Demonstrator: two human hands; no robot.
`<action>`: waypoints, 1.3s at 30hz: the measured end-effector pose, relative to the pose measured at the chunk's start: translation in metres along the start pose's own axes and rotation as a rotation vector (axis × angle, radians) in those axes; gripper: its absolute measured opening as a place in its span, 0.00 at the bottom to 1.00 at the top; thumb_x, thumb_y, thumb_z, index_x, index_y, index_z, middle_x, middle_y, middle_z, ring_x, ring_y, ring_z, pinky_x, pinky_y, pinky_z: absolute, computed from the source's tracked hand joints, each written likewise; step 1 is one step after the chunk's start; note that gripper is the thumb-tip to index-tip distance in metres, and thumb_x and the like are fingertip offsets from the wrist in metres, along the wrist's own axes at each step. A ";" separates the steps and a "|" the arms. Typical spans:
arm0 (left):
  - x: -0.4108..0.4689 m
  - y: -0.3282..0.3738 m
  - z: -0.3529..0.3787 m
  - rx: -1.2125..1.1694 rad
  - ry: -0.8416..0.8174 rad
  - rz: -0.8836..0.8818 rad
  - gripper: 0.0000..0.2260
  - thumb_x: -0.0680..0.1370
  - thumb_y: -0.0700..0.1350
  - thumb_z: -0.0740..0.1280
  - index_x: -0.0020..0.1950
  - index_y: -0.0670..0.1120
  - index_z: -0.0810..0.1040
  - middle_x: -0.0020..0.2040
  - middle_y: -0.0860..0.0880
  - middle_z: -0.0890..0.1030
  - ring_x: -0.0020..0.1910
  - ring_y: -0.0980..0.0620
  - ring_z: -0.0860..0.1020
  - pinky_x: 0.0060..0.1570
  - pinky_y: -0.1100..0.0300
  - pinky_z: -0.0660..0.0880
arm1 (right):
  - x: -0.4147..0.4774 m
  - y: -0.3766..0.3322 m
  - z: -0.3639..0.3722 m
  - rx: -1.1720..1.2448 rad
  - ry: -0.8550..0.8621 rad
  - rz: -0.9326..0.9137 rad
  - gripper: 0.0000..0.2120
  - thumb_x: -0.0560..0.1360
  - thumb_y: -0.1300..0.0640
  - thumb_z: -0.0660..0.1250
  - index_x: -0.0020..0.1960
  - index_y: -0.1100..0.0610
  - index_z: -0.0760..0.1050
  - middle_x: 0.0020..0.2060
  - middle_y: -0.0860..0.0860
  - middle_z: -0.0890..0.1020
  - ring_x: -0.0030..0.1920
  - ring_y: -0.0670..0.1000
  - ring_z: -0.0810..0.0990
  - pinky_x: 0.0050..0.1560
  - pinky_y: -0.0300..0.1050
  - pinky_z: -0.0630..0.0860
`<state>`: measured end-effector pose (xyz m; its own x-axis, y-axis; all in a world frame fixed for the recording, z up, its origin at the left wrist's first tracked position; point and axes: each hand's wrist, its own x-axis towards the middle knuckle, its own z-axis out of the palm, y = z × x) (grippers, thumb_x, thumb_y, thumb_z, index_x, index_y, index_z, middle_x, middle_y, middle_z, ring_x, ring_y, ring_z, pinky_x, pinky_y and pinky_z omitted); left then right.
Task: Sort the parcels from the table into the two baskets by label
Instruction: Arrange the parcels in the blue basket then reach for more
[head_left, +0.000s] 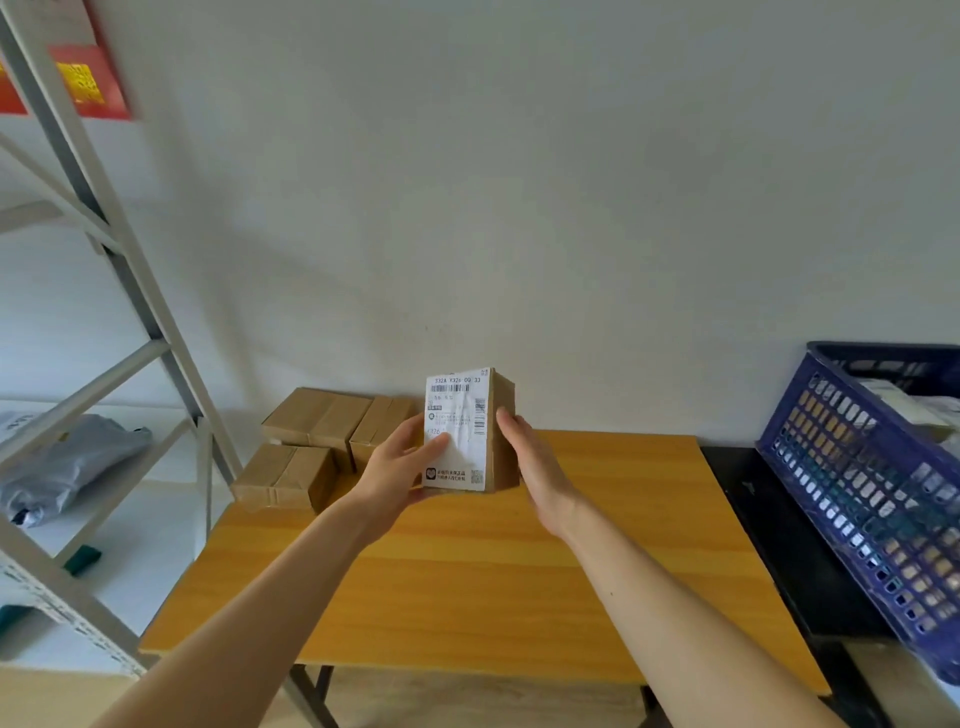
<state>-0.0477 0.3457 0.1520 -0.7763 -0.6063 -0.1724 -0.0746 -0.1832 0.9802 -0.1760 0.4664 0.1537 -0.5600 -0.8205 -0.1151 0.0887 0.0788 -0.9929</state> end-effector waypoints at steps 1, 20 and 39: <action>-0.002 0.001 -0.002 0.008 0.000 0.011 0.13 0.79 0.46 0.66 0.64 0.56 0.73 0.53 0.44 0.82 0.53 0.44 0.81 0.46 0.55 0.79 | -0.002 -0.001 0.004 -0.008 -0.020 0.006 0.26 0.74 0.36 0.63 0.68 0.46 0.67 0.58 0.40 0.79 0.56 0.39 0.77 0.51 0.36 0.70; -0.044 0.001 -0.056 0.030 -0.017 0.054 0.20 0.79 0.43 0.67 0.69 0.56 0.71 0.55 0.47 0.83 0.52 0.44 0.83 0.53 0.46 0.80 | -0.032 0.009 0.058 0.037 0.101 -0.133 0.27 0.75 0.66 0.68 0.69 0.48 0.69 0.59 0.50 0.81 0.59 0.49 0.79 0.62 0.53 0.77; -0.048 -0.035 0.065 0.089 -0.414 -0.078 0.26 0.78 0.38 0.67 0.73 0.54 0.67 0.55 0.50 0.83 0.52 0.49 0.83 0.46 0.54 0.79 | -0.144 0.032 -0.032 -0.005 0.504 -0.018 0.21 0.79 0.59 0.65 0.70 0.47 0.68 0.58 0.48 0.81 0.60 0.48 0.79 0.62 0.51 0.76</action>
<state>-0.0488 0.4312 0.1326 -0.9504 -0.2286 -0.2111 -0.1829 -0.1383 0.9733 -0.1187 0.6049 0.1375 -0.8898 -0.4460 -0.0964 0.0721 0.0713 -0.9948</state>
